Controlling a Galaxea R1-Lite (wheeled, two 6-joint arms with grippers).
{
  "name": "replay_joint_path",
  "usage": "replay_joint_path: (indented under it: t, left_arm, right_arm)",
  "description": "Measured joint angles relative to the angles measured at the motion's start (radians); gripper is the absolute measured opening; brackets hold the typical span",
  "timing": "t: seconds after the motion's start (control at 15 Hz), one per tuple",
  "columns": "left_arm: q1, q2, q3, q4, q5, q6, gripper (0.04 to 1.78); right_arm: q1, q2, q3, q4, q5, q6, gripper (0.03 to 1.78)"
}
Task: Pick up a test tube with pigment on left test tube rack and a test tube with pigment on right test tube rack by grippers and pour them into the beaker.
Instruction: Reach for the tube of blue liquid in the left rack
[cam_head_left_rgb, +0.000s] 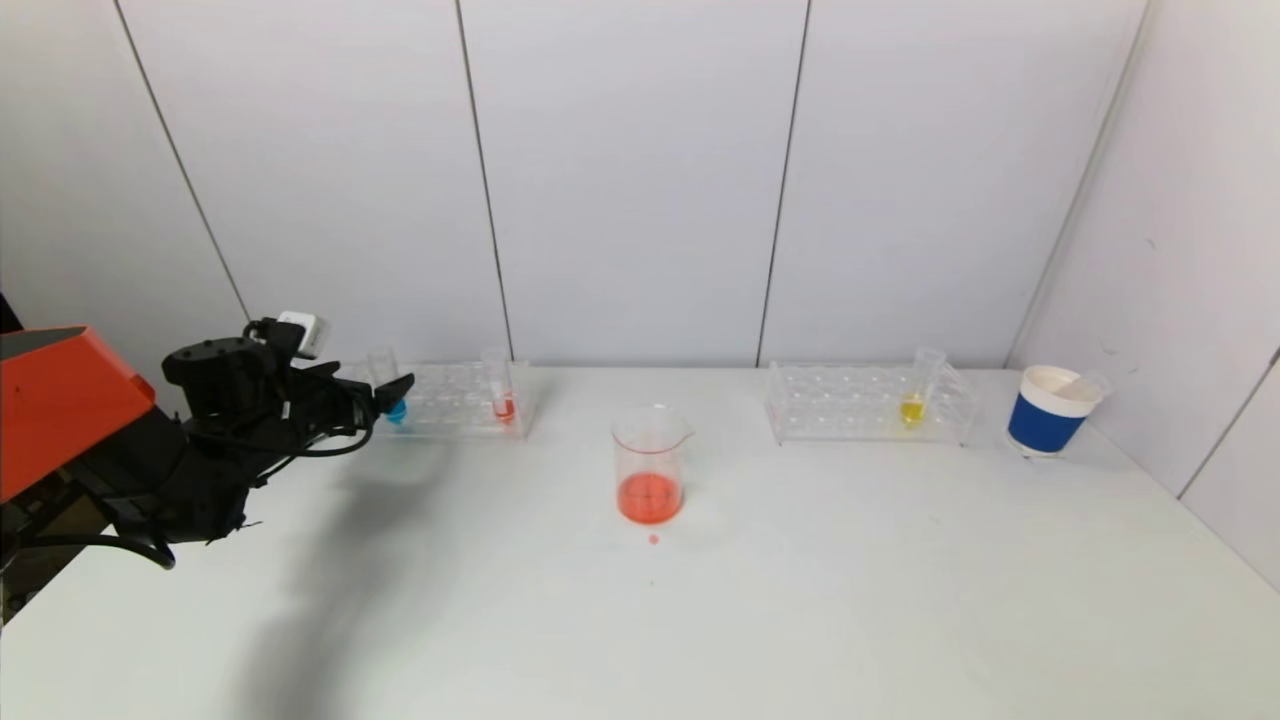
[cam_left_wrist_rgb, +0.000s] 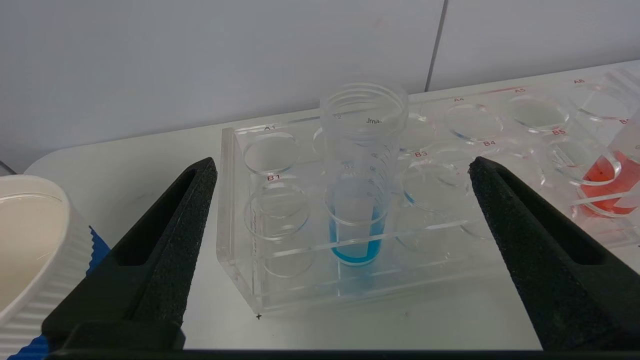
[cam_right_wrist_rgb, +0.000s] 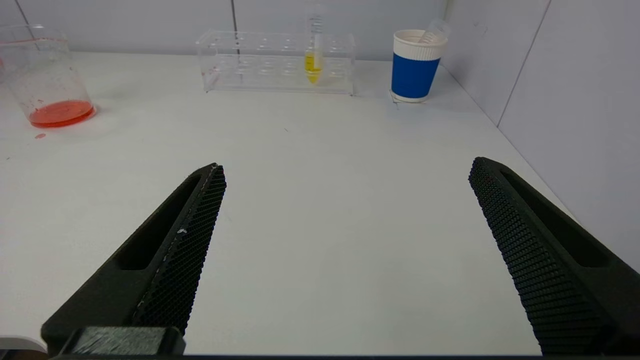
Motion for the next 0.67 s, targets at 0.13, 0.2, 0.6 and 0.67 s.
replay_joint_path:
  t: [0.13, 0.2, 0.6, 0.67]
  left_arm:
    - [-0.001, 0.003, -0.017, 0.017, 0.002, 0.000, 1.76]
    - [-0.002, 0.003, -0.022, 0.021, 0.002, 0.000, 1.76]
    - [-0.004, 0.006, -0.033, 0.022, 0.002, 0.000, 1.76]
    - [-0.004, 0.006, -0.037, 0.024, 0.003, 0.000, 1.76]
  right_arm:
    - [0.000, 0.000, 0.000, 0.000, 0.000, 0.000, 1.77]
    - [0.000, 0.000, 0.000, 0.000, 0.000, 0.000, 1.77]
    - [0.000, 0.000, 0.000, 0.000, 0.000, 0.000, 1.77]
    - [0.000, 0.000, 0.000, 0.000, 0.000, 0.000, 1.77]
